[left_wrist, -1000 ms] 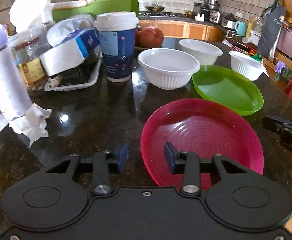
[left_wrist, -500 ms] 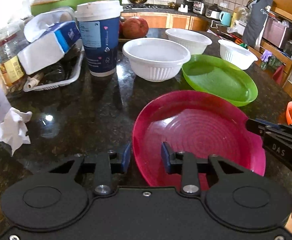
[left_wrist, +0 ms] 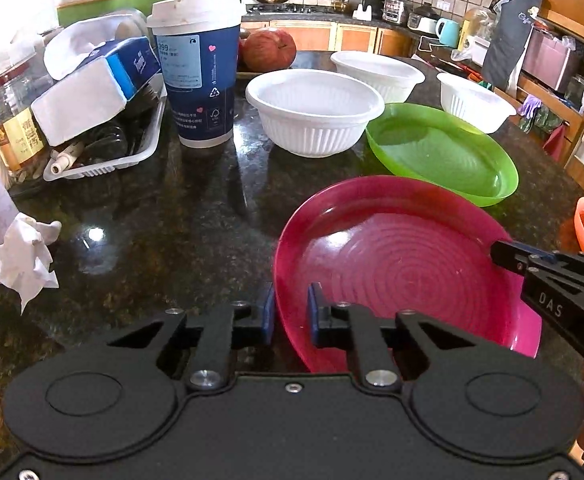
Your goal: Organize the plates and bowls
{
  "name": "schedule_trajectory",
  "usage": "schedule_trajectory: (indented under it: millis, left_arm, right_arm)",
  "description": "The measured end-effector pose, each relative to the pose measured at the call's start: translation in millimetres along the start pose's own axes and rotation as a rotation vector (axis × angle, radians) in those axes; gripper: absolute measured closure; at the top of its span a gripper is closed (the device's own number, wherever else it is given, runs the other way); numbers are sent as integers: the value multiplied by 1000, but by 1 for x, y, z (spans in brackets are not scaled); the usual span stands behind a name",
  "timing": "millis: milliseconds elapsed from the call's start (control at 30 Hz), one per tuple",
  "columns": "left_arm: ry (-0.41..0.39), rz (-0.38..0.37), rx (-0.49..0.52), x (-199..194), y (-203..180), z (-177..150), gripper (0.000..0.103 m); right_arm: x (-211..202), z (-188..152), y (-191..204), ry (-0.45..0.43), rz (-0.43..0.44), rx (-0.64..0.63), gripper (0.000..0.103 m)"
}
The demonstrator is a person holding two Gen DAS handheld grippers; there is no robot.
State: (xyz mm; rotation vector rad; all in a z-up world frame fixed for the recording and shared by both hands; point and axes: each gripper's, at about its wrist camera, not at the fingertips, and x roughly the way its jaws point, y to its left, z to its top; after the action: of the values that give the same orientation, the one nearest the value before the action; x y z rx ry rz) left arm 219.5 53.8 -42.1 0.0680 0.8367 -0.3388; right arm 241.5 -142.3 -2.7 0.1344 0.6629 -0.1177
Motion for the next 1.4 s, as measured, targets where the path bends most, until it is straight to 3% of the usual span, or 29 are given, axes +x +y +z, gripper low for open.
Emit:
schedule_trajectory:
  millis: [267, 633, 967, 1400]
  left_arm:
    - [0, -37, -4, -12, 1, -4, 85]
    - [-48, -29, 22, -33, -34, -3, 85]
    - [-87, -32, 54, -43, -109, 6, 85]
    - [-103, -63, 99, -19, -215, 23, 85]
  right_arm:
    - [-18, -3, 1, -40, -28, 0, 93]
    - [-46, -6, -28, -104, -30, 23, 93]
    - [-74, -1, -105, -149, -49, 39, 93]
    - [-89, -6, -225, -171, -133, 63, 93]
